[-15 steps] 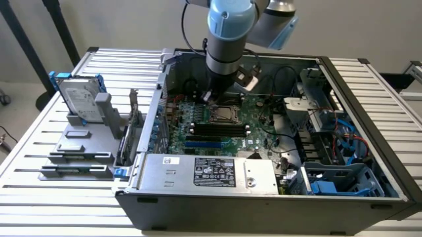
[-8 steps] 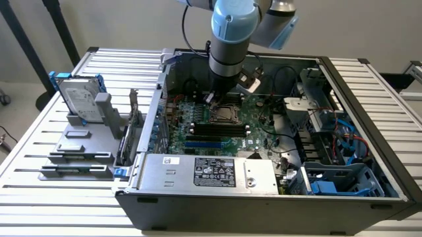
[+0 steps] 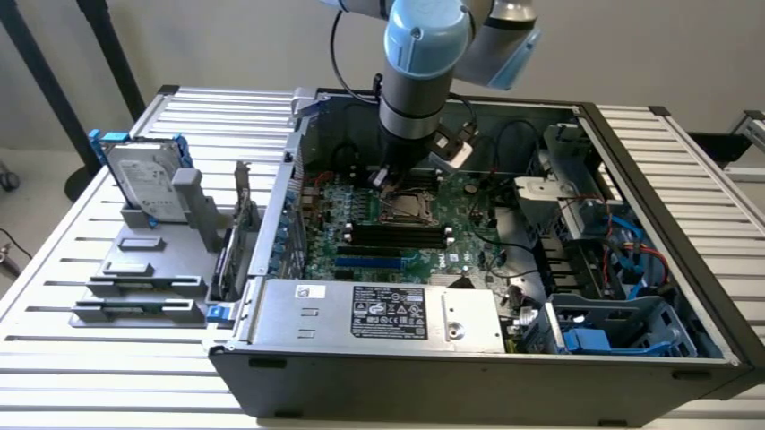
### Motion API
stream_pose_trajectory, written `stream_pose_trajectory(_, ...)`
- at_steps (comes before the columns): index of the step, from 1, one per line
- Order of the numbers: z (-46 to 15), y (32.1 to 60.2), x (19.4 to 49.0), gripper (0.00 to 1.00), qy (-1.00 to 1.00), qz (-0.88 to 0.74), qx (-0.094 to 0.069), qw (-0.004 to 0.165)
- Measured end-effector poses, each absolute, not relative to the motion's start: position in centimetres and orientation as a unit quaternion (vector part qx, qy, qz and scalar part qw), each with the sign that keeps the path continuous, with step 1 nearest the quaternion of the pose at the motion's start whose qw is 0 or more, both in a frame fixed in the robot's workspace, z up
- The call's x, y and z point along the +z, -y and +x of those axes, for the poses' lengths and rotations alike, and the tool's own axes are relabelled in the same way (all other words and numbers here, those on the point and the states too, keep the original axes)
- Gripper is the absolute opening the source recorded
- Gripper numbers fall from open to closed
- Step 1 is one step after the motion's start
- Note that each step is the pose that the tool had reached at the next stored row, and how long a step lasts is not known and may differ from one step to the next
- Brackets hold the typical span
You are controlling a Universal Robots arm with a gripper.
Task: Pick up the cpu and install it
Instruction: 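Install the first cpu locking lever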
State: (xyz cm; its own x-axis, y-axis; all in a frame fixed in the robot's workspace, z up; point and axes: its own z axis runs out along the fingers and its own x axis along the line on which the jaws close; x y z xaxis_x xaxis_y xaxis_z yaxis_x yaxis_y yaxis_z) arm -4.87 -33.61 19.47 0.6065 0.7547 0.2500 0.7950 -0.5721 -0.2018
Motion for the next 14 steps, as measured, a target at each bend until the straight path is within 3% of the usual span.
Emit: stream_pose_trajectory(14, -4.85, 33.30, 19.48, 0.11, 0.437, -0.884, -0.061, 0.151)
